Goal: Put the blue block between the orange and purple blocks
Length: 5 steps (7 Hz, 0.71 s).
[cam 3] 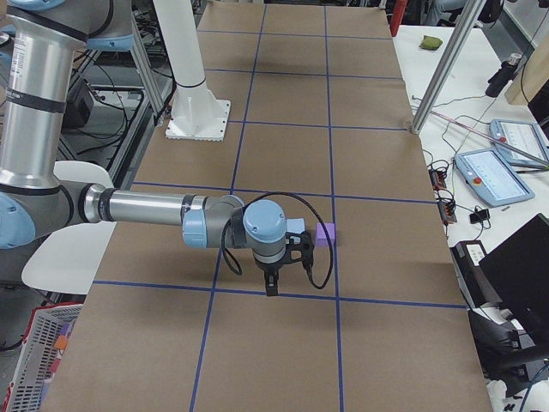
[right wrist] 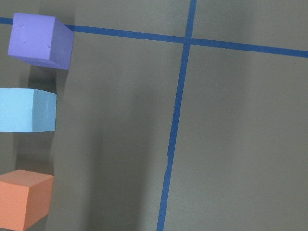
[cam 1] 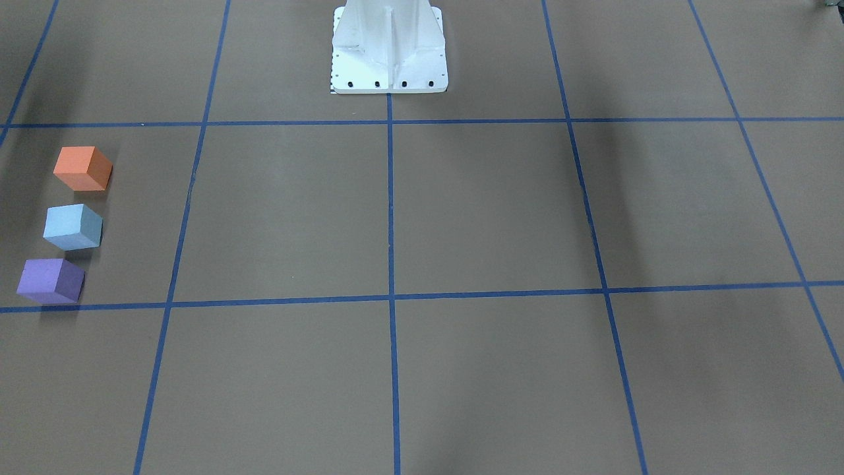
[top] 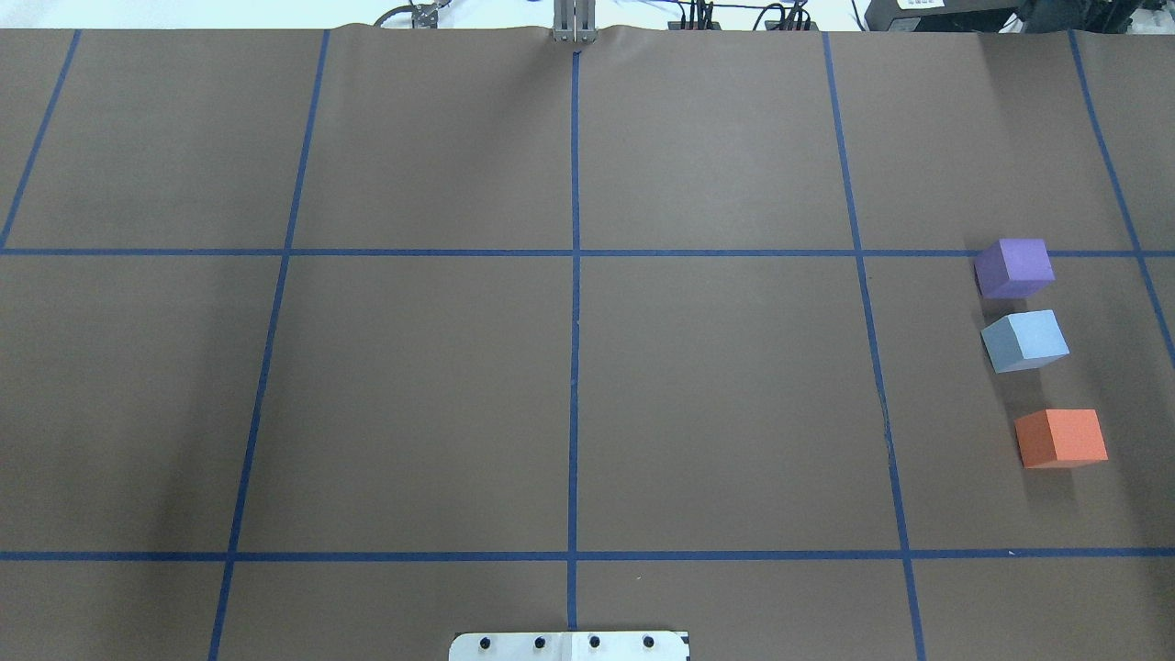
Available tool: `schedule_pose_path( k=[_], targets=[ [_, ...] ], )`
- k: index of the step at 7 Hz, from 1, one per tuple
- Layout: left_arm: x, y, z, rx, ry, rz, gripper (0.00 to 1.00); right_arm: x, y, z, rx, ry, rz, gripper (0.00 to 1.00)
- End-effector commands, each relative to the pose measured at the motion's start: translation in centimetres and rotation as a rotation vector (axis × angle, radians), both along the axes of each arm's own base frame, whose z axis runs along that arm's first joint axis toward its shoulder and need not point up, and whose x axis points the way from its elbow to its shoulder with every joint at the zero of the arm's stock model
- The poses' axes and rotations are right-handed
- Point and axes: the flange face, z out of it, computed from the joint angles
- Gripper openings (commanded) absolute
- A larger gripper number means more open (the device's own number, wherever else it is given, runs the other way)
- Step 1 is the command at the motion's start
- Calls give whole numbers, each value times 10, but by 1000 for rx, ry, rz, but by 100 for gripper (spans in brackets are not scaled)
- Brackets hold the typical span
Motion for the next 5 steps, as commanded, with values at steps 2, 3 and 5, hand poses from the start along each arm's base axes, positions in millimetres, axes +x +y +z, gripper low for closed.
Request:
schedule_pose_path(
  k=[2, 3, 5],
  targets=[
    [2, -5, -5, 1, 3, -6, 100, 0, 0, -3, -11, -11, 15, 100],
    [2, -5, -4, 1, 3, -6, 100, 0, 0, -3, -11, -12, 15, 100],
    [1, -5, -2, -3, 1, -7, 100, 0, 2, -3, -11, -12, 15, 100]
  ],
)
